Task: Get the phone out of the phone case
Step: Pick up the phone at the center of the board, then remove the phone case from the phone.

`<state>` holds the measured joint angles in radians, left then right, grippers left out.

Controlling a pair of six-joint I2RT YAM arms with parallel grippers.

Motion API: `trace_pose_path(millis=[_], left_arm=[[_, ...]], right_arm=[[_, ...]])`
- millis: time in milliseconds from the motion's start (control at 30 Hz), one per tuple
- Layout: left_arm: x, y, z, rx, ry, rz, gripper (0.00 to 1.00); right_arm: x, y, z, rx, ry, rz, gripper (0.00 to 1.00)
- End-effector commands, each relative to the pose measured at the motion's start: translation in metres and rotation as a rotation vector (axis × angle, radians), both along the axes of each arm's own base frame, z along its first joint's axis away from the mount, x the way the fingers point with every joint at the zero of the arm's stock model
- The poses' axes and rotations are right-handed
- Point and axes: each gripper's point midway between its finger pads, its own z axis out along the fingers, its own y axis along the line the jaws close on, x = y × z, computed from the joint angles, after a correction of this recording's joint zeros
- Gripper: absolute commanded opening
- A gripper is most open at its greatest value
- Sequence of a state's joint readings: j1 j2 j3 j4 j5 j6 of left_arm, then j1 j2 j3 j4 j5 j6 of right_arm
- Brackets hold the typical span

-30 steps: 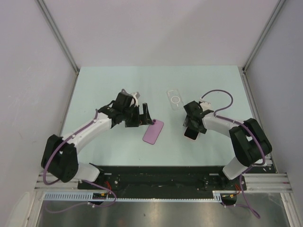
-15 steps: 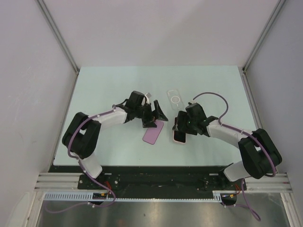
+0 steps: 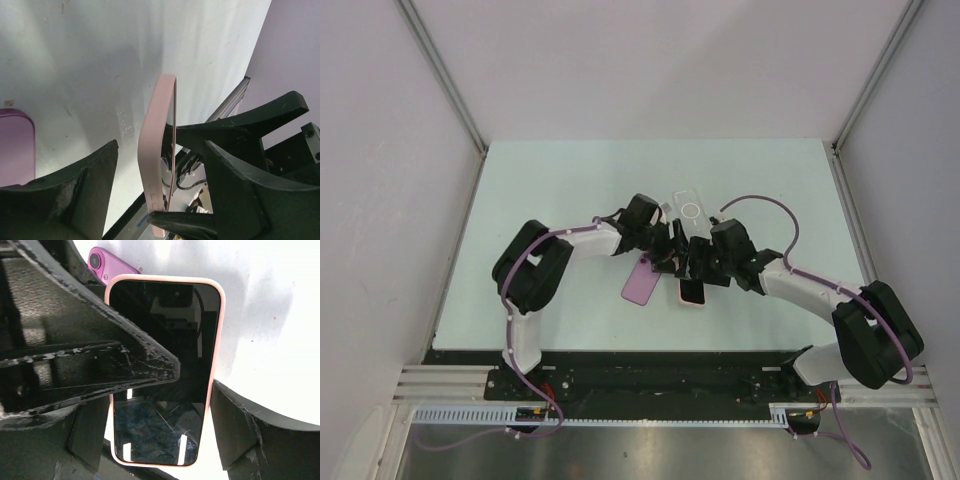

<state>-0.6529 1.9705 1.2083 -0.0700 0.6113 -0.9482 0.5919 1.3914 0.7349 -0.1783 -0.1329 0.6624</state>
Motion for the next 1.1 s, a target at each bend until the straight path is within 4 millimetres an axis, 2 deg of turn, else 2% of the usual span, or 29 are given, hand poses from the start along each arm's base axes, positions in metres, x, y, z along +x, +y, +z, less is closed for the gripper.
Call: trace_pose_path(millis=[0,33,100,133,167,200,233,333,367,400,500,533,567,633,667,700,733,767,800,900,967,1000,1033,1067], left_arm=[[-0.009,-0.017,0.017,-0.055,0.016,-0.064,0.70],[-0.009,-0.017,0.018,-0.059,0.015,-0.061,0.66],[-0.011,-0.018,0.024,-0.087,0.013,-0.056,0.40],[-0.012,-0.018,0.027,-0.098,0.010,-0.055,0.27],[-0.013,-0.018,0.031,-0.115,0.009,-0.060,0.04],[-0.014,-0.017,0.034,-0.119,0.011,-0.060,0.00],[-0.014,-0.016,0.036,-0.122,0.009,-0.058,0.00],[-0.007,-0.011,0.053,-0.166,-0.054,-0.046,0.00],[-0.004,-0.006,0.061,-0.184,-0.079,-0.033,0.00],[-0.004,-0.004,0.068,-0.209,-0.087,-0.038,0.00],[-0.002,0.000,0.094,-0.307,-0.135,-0.045,0.00],[-0.006,0.000,0.103,-0.346,-0.142,-0.073,0.00],[-0.005,0.000,0.120,-0.408,-0.207,-0.088,0.00],[-0.017,-0.001,0.151,-0.542,-0.255,-0.156,0.00],[-0.024,-0.001,0.176,-0.641,-0.364,-0.200,0.00],[-0.028,0.000,0.187,-0.681,-0.356,-0.216,0.00],[-0.033,0.001,0.192,-0.702,-0.363,-0.247,0.00],[-0.035,0.001,0.201,-0.723,-0.387,-0.267,0.00],[-0.035,0.001,0.204,-0.728,-0.396,-0.274,0.00],[-0.038,0.002,0.214,-0.739,-0.408,-0.295,0.00],[-0.040,0.001,0.221,-0.745,-0.424,-0.307,0.00],[-0.040,0.001,0.222,-0.743,-0.430,-0.307,0.01],[-0.040,0.001,0.227,-0.743,-0.440,-0.311,0.00],[-0.039,0.001,0.225,-0.731,-0.442,-0.309,0.00]], right_arm=[[0.012,0.011,0.028,0.061,-0.099,0.024,0.19],[0.013,0.010,0.027,0.056,-0.103,0.016,0.19],[0.017,0.007,0.029,0.055,-0.109,0.006,0.24],[0.016,0.005,0.028,0.052,-0.102,0.004,0.31],[0.017,0.003,0.031,0.057,-0.108,0.004,0.43],[0.017,0.001,0.034,0.063,-0.109,0.005,0.66],[0.018,-0.007,0.035,0.063,-0.102,-0.006,0.74],[0.017,-0.022,0.058,0.100,-0.136,-0.008,0.90],[0.015,-0.026,0.076,0.124,-0.182,-0.008,0.93],[0.013,-0.031,0.084,0.143,-0.192,-0.005,0.99],[0.011,-0.062,0.110,0.167,-0.240,-0.068,1.00],[0.005,-0.066,0.111,0.177,-0.226,-0.067,1.00],[0.007,-0.078,0.115,0.182,-0.233,-0.102,1.00],[0.002,-0.078,0.127,0.246,-0.228,-0.112,1.00],[0.004,-0.079,0.134,0.289,-0.222,-0.126,1.00],[0.001,-0.071,0.142,0.355,-0.203,-0.123,0.96],[0.007,-0.067,0.158,0.404,-0.252,-0.118,0.95],[0.007,-0.062,0.165,0.447,-0.268,-0.109,0.93],[0.012,-0.057,0.185,0.521,-0.309,-0.094,0.87],[0.018,-0.047,0.210,0.617,-0.370,-0.030,0.86],[0.026,-0.040,0.207,0.663,-0.325,-0.029,0.84],[0.029,-0.037,0.215,0.688,-0.354,-0.003,0.81],[0.033,-0.035,0.213,0.710,-0.328,-0.009,0.78],[0.034,-0.033,0.217,0.723,-0.338,-0.001,0.69]])
